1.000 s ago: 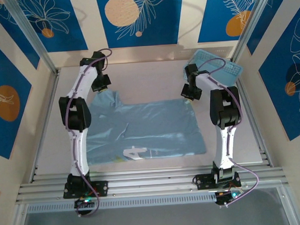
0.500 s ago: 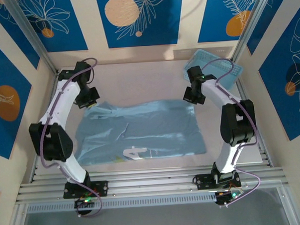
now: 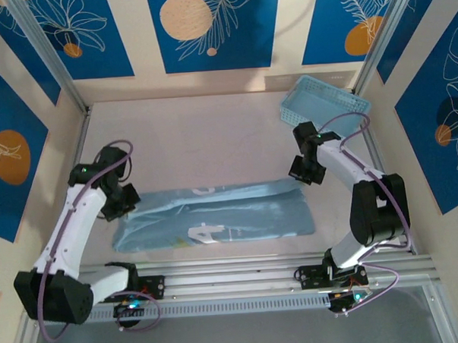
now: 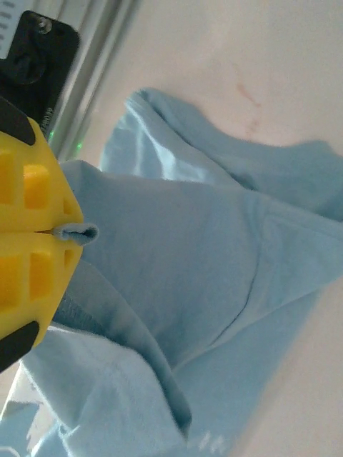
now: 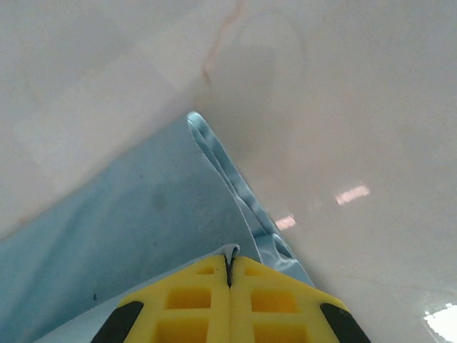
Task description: Fold and stack the t-shirts
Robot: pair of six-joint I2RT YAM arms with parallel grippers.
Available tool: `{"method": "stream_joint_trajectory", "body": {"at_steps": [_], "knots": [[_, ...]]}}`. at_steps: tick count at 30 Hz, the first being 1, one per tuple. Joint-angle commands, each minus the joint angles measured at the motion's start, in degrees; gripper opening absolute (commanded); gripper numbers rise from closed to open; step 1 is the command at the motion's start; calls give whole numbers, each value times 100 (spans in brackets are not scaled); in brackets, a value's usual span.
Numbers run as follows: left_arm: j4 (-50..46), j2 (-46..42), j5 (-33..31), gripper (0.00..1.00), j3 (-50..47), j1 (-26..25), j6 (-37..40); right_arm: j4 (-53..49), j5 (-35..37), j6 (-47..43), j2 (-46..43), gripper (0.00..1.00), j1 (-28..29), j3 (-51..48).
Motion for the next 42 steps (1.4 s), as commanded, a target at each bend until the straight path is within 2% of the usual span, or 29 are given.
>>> {"method": "stream_joint_trajectory", "body": {"at_steps": [1,21,33,42], "knots": [[-150,-354,89,0,-467,50,-411,-221,-17,194,-274,0,30,-240],[-200,-720,-357,0,-1416,41,-782,-601,-42,460,-852,0,269,-928],[-176,-1126,161,0,-1812,-81,-1528,-555,76,459,-712,0,256,-880],[-181,-1116,209,0,-1902,-339,-1676,-560,138,476,-624,0,223,-822]]}}
